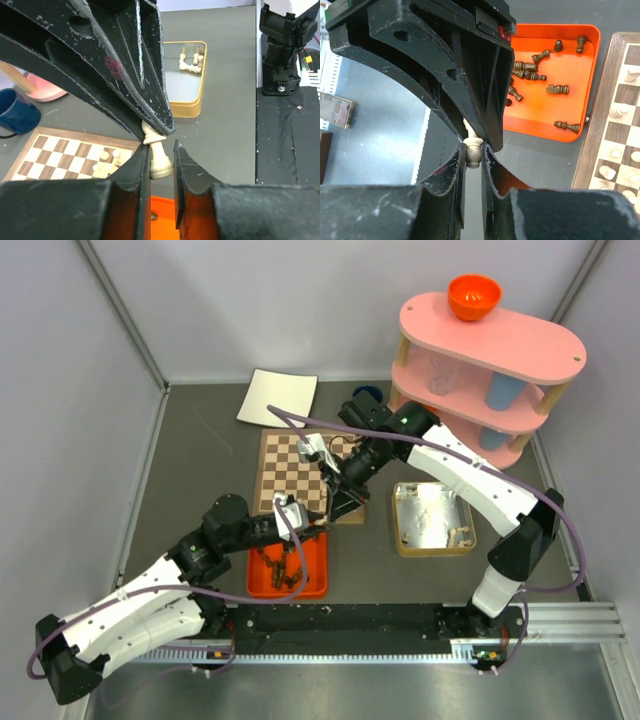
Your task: Set up the chess pieces on the board
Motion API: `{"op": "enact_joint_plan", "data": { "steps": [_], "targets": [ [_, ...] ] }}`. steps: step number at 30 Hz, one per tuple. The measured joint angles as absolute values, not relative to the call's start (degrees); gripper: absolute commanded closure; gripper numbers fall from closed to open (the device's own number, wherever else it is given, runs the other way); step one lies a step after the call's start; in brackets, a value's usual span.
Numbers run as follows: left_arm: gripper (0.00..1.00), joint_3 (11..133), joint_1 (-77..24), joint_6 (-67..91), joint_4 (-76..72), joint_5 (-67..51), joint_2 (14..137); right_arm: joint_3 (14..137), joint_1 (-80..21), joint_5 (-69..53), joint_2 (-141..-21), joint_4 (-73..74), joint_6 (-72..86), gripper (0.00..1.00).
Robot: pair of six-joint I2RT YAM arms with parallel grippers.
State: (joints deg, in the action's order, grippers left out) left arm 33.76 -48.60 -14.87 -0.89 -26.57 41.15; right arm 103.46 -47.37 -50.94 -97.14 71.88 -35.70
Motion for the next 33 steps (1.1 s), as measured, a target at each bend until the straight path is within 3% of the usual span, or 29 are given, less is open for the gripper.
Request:
{"op": "enact_joint_plan", "data": {
  "steps": [3, 4, 7, 11, 17, 26, 29, 33],
  "targets": [
    [1.00, 34.13, -48.64, -13.67, 0.05, -25.85, 41.28, 103.46, -47.37, -50.26, -97.14, 71.59, -35.51, 0.79],
    [1.00, 34.30, -48.64, -13.21, 0.25, -25.65, 41.41, 103.46, -47.37, -50.11, -97.14, 71.55, -35.38, 0.67],
    [1.00, 34.39, -48.69, -11.05, 0.25, -24.21, 41.28, 103.46, -47.40, -50.17, -97.14, 71.50, -34.41, 0.45],
    [1.00, 30.87, -48.60, -4.21, -4.97, -20.23, 38.50, 103.59, -46.19, -51.66, -96.99, 71.13, -32.45, 0.36],
    [1.00, 21.47, -48.71, 7.46, -20.47, -14.85, 32.97, 100.73, -39.27, -58.11, -94.30, 61.06, -20.75, 0.36],
    [1.00, 21.10, -48.82, 13.74, -34.26, -11.16, 39.00, 85.80, -37.71, -62.87, -88.79, 34.26, 8.08, 0.41],
    [1.00, 21.10, -48.86, 14.81, -35.66, -10.83, 40.58, 85.38, -37.71, -63.44, -88.79, 30.63, 12.34, 0.44],
    [1.00, 21.10, -48.93, 15.35, -36.88, -10.59, 41.23, 85.03, -37.74, -64.14, -88.55, 26.92, 15.29, 0.56]
  ]
}}
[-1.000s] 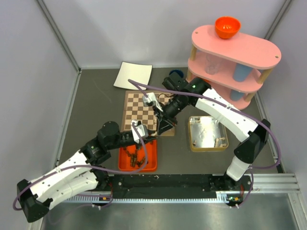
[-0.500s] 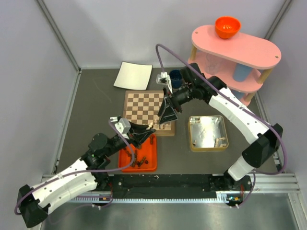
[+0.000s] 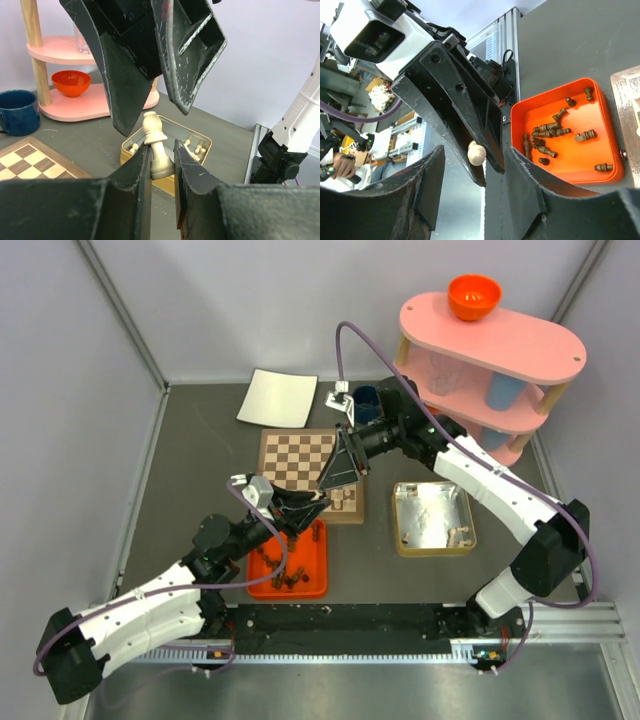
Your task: Set up the chess pieces on the board
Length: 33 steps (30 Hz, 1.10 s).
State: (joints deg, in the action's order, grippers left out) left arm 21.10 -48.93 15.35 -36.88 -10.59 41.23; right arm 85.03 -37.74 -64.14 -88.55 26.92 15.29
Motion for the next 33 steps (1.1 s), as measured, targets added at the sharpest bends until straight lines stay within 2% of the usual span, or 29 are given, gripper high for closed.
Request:
{"op": "enact_joint_plan", "data": {
  "steps": [4, 11, 16, 17, 18, 19, 21, 22, 23, 27, 33],
  "targets": [
    [1.00, 21.12, -49.17, 15.55, -37.52, -10.48, 41.56, 83.64, -37.74, -64.64, -88.36, 24.75, 17.15, 0.63],
    [1.00, 21.12, -49.19, 15.62, -37.65, -9.80, 41.67, 83.13, -38.00, -65.19, -88.36, 23.94, 18.22, 0.89],
    [1.00, 21.12, -49.28, 15.62, -37.80, -9.52, 41.36, 83.13, -38.02, -65.52, -88.36, 23.40, 18.26, 0.98],
    [0.95, 21.12, -49.28, 15.59, -37.80, -9.52, 41.36, 83.13, -38.04, -65.56, -88.36, 23.40, 18.20, 0.99],
    [0.83, 21.12, -49.30, 15.57, -37.78, -9.52, 41.36, 83.13, -38.06, -65.58, -88.36, 23.38, 18.13, 0.99],
    [0.57, 21.12, -49.30, 15.55, -37.71, -9.52, 41.30, 83.13, -38.09, -65.58, -88.36, 23.38, 18.04, 0.99],
    [0.28, 21.28, -49.28, 15.27, -36.97, -9.52, 40.86, 83.20, -38.13, -65.54, -88.36, 23.66, 17.52, 0.99],
    [0.05, 21.43, -49.28, 14.87, -35.99, -9.56, 40.38, 83.40, -38.22, -65.43, -88.40, 24.14, 16.91, 0.99],
    [0.01, 21.89, -49.28, 14.76, -33.39, -9.78, 39.40, 83.99, -38.33, -64.90, -88.55, 25.54, 15.53, 1.00],
    [0.01, 27.46, -49.21, 10.11, -17.61, -11.31, 34.57, 90.80, -38.52, -58.52, -91.55, 31.33, 7.88, 1.00],
    [0.01, 40.84, -46.59, 2.11, 5.80, -5.56, 26.94, 96.18, -39.70, -44.47, -96.18, 34.26, -2.70, 1.00]
  ]
}}
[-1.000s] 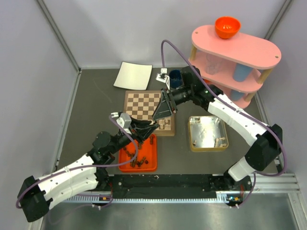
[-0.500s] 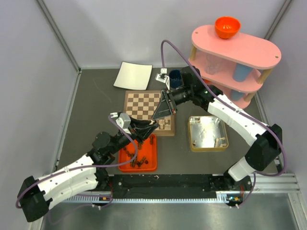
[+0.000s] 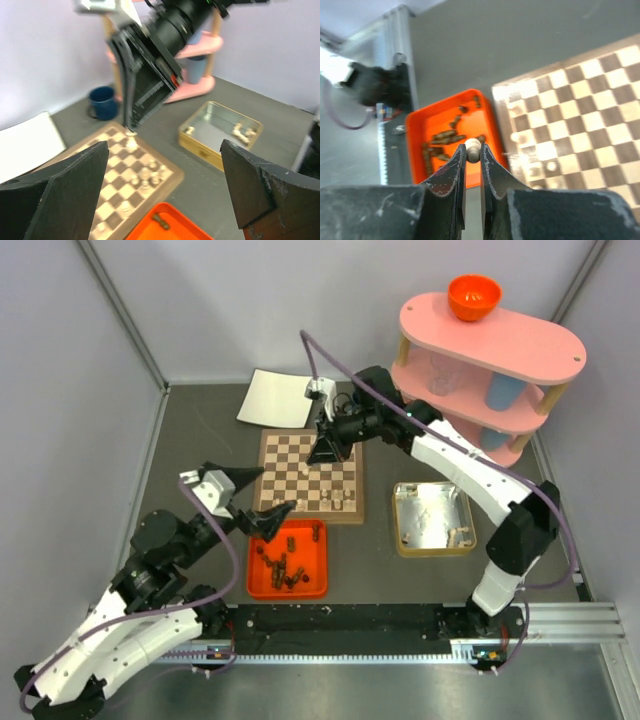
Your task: Set up the chess pieces on the board
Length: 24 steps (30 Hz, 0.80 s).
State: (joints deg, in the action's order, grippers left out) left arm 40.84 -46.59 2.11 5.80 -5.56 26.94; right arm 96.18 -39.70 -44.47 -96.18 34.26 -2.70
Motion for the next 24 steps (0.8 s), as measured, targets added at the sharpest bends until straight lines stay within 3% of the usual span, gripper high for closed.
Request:
{"op": "enact_joint_plan", "data": {
  "steps": [9, 24],
  "targets": [
    [0.01, 46.24, -34.89, -3.25, 17.80, 9.54, 26.70, 103.72, -47.33, -26.55, -110.26, 36.12, -11.94, 0.99],
    [0.02, 30.24, -33.93, -9.96, 14.09, 24.60, 9.65, 110.00, -54.72, -12.91, -119.55, 36.03, -17.02, 0.99]
  ]
}}
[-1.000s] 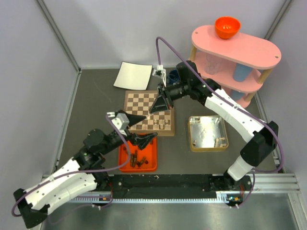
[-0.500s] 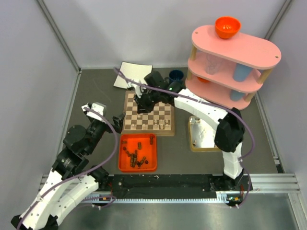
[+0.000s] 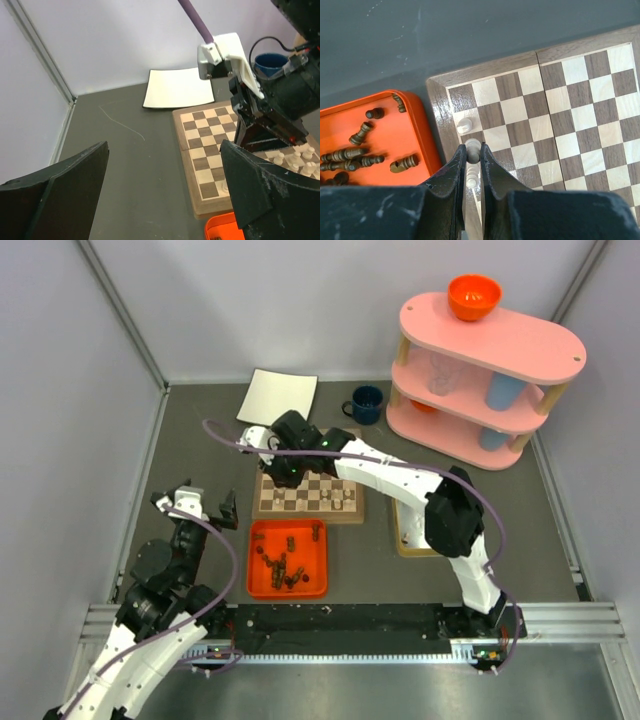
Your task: Set up the chess pieces on the board
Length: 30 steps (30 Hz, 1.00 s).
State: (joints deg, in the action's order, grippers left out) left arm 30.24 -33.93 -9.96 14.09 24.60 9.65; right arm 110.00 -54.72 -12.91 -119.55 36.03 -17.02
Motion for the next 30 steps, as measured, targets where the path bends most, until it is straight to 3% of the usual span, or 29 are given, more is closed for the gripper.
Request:
{"op": "enact_joint_plan", "data": {
  "steps": [17, 30],
  "targets": [
    [0.04, 28.58, -33.93, -10.48, 11.99, 25.61, 8.14, 99.68, -55.75, -9.56, -119.66, 30.79, -17.37, 0.98],
    [0.04, 28.58, -33.93, -10.48, 11.97, 25.58, 8.14, 98.98, -55.75, -9.56, -119.61, 27.44, -16.73, 0.97]
  ]
}}
